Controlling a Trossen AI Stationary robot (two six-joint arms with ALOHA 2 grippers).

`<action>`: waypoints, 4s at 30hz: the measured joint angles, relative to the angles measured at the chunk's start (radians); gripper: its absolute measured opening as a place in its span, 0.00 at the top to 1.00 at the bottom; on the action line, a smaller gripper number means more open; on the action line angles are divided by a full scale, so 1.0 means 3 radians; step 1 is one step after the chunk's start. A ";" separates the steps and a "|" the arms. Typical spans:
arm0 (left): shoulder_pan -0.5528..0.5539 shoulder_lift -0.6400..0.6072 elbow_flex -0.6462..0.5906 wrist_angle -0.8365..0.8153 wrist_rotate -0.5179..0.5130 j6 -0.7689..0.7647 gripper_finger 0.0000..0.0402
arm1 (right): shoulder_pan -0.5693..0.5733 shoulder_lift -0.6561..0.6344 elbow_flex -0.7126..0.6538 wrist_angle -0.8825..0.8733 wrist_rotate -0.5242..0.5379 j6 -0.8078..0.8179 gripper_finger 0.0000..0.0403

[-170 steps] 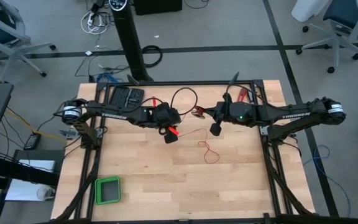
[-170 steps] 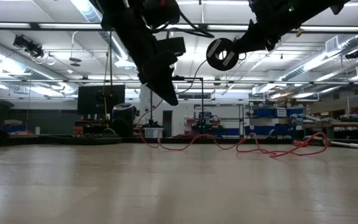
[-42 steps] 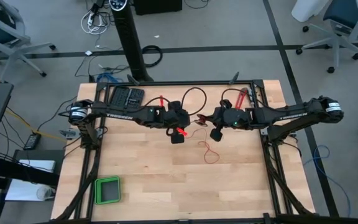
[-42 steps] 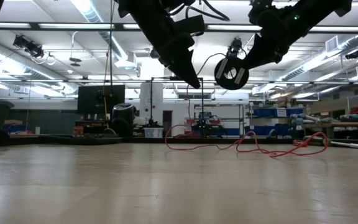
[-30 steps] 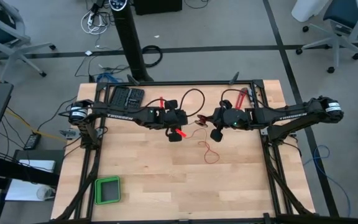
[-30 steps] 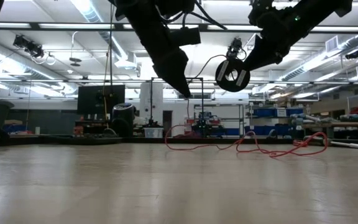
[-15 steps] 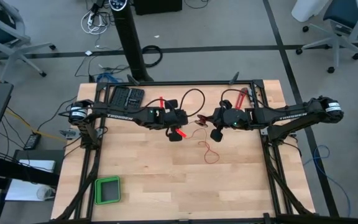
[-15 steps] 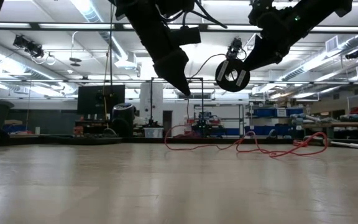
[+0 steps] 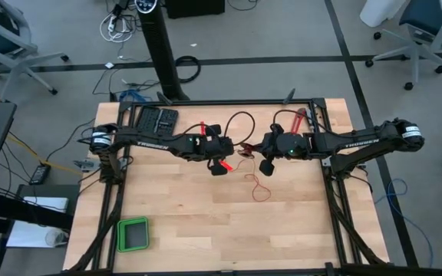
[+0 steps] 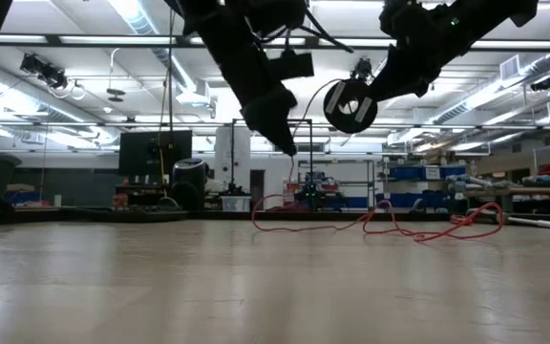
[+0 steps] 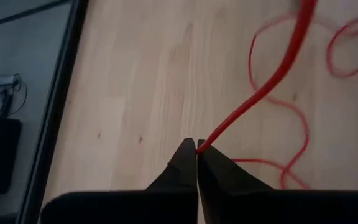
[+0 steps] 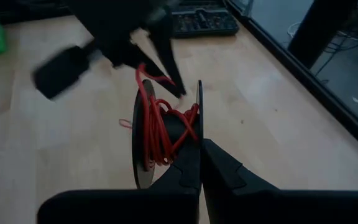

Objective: Coil cords
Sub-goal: Coil the red wire onto the black spool

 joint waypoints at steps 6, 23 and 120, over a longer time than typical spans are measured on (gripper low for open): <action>0.0067 0.0124 0.0000 -0.0002 -0.0063 -0.0063 1.00 | 0.0002 -0.0006 0.0000 -0.0003 -0.0126 0.0074 1.00; 0.0013 0.0205 0.0001 0.0196 -0.0174 -0.0482 1.00 | -0.0104 -0.0058 0.0001 -0.0047 0.0463 0.0830 1.00; 0.0143 -0.0505 -0.0298 0.0487 0.0069 -0.0322 1.00 | -0.0259 0.1536 0.0001 0.2433 0.0813 0.0621 1.00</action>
